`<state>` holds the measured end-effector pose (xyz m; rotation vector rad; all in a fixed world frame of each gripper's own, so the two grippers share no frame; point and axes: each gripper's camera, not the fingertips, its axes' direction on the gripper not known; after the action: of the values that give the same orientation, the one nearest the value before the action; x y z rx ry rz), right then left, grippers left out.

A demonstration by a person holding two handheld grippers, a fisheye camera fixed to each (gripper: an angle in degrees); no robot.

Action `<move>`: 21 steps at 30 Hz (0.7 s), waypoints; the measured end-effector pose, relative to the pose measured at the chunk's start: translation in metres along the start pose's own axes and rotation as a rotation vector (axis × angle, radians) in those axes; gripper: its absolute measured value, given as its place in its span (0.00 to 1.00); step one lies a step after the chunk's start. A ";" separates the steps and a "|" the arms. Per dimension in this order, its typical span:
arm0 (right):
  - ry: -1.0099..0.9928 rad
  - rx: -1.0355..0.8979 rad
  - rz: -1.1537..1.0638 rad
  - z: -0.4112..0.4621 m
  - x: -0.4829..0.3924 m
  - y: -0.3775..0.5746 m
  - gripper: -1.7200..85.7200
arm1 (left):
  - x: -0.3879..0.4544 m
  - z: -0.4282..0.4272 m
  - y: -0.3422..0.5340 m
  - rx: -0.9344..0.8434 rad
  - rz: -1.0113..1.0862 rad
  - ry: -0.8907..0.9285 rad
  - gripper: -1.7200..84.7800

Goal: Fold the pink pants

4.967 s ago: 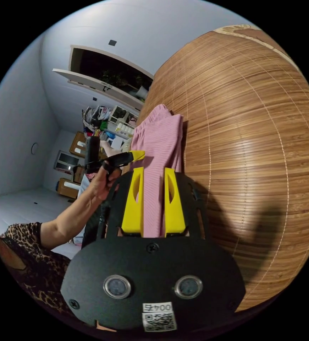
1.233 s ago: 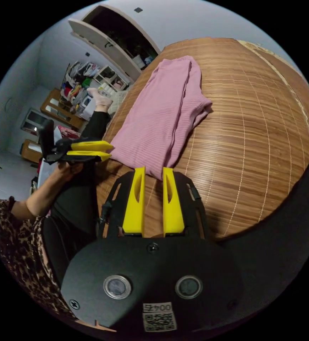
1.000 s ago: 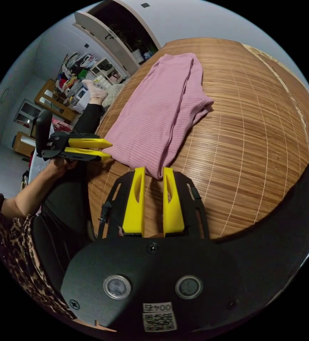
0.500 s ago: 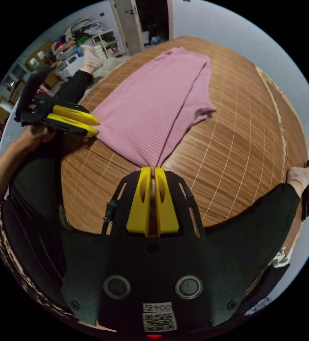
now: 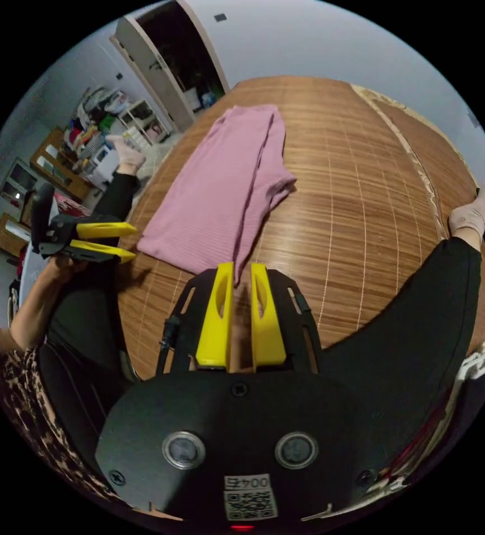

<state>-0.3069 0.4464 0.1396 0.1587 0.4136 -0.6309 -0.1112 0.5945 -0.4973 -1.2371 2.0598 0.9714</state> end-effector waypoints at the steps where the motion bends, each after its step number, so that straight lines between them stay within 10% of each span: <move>1: -0.024 0.042 -0.008 -0.004 0.001 0.004 0.09 | -0.009 -0.001 0.004 -0.016 -0.041 0.018 0.16; 21: 0.058 -0.141 -0.222 0.053 -0.013 0.013 0.02 | -0.018 0.049 -0.002 -0.177 -0.157 0.164 0.06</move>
<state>-0.2907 0.4497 0.1930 -0.0035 0.5345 -0.8140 -0.0975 0.6421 -0.5136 -1.5924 1.9958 1.0253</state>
